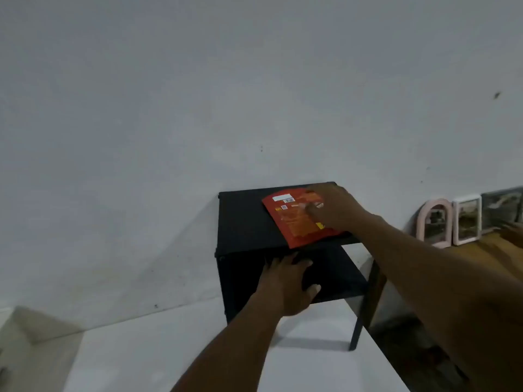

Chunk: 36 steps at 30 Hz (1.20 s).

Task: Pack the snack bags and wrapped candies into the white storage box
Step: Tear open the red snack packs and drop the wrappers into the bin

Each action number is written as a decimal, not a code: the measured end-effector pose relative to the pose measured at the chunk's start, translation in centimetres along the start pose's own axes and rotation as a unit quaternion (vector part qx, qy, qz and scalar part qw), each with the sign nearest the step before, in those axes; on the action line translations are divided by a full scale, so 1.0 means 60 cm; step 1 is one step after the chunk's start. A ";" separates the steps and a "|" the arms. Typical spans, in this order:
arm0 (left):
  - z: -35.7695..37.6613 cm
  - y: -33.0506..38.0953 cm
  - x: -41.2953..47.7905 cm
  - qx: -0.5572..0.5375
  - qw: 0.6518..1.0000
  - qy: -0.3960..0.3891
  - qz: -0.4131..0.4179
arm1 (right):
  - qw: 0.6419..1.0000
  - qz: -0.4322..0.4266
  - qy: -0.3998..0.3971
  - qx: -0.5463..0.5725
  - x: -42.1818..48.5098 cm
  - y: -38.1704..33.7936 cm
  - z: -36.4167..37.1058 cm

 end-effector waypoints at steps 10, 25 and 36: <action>0.117 -0.053 0.034 0.063 0.993 -0.030 -0.095 | 0.979 -0.084 -0.152 -0.110 0.000 0.013 0.083; 0.058 -0.042 -0.056 0.061 0.986 0.136 -0.072 | 0.983 -0.082 -0.127 -0.105 -0.024 -0.036 0.077; -0.042 -0.020 -0.205 0.050 0.973 0.223 0.024 | 0.995 -0.043 -0.087 -0.027 -0.134 -0.135 0.038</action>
Point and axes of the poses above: each hand's wrist, its own x-axis towards the middle knuckle, its own z-axis out of the palm, y = z × x, the point moved 4 cm from there along x, towards the middle knuckle, and after that the axes turned 14 degrees about y, right-handed, at the moved point
